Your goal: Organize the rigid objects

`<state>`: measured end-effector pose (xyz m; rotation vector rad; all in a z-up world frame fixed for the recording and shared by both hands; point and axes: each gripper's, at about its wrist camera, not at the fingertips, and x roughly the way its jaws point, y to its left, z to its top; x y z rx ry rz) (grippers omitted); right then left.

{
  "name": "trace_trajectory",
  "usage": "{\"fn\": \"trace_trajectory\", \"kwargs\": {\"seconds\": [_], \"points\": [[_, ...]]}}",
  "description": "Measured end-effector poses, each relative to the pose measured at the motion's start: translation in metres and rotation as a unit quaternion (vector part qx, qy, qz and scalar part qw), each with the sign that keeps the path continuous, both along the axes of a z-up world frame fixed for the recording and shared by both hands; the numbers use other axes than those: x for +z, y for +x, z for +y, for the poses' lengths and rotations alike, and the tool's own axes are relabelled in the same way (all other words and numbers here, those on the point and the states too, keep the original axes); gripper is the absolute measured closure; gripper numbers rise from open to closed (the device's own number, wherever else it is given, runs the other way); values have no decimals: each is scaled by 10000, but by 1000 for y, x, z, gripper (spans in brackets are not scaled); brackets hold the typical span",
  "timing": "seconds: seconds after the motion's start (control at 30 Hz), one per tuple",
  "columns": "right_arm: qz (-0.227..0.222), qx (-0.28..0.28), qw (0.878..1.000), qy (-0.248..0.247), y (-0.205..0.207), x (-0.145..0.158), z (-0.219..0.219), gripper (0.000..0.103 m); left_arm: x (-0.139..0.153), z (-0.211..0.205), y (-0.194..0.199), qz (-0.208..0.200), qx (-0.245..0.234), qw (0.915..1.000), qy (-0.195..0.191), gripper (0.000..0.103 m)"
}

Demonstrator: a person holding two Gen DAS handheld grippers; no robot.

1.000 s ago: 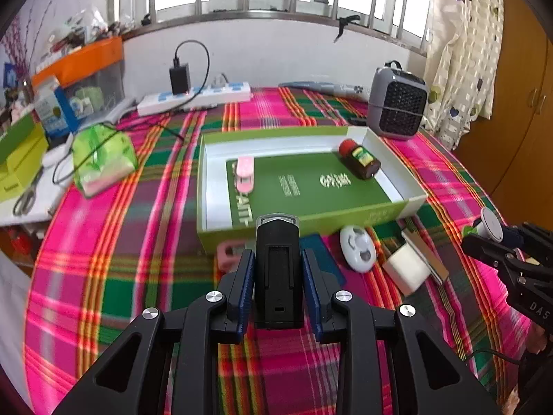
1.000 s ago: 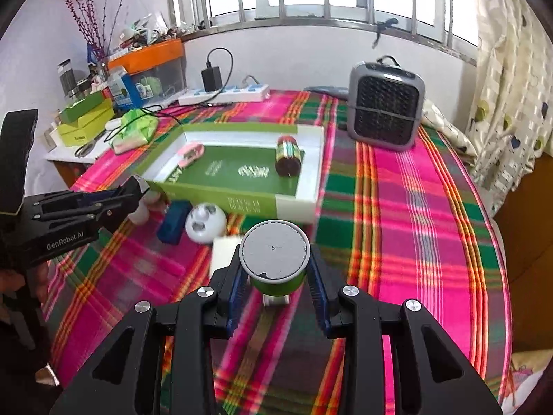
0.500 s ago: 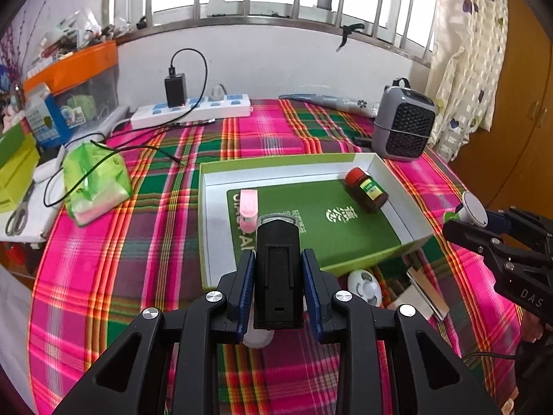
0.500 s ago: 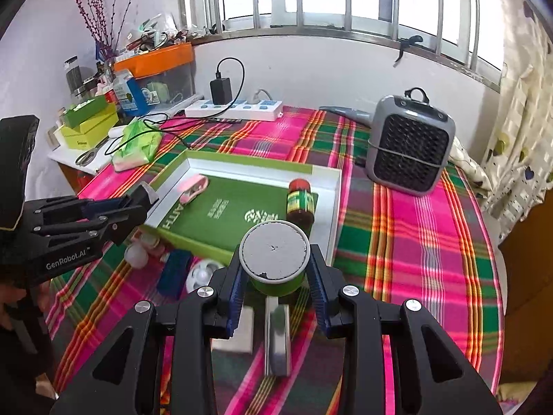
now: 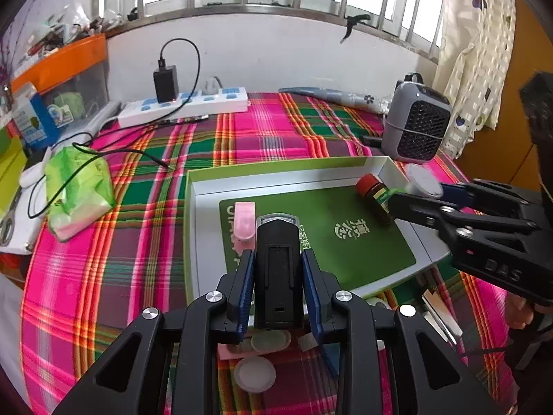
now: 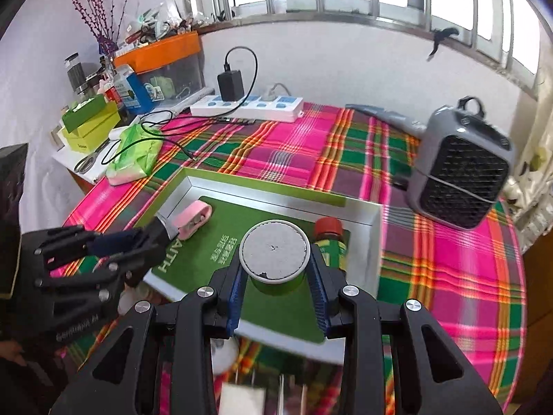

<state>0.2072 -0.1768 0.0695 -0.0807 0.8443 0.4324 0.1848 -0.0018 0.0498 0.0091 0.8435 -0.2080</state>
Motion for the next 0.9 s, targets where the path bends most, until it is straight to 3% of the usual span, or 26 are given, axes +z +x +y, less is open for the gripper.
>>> {"fn": "trace_trajectory", "kwargs": {"seconds": [0.37,0.9], "points": [[336,76,9994,-93,39,-29,12,68,-13,-9,18,151,-71,9999,25,77],[415,153,9984,-360,58,-46,27,68,-23,-13,30,212,-53,9995,212,77]]}}
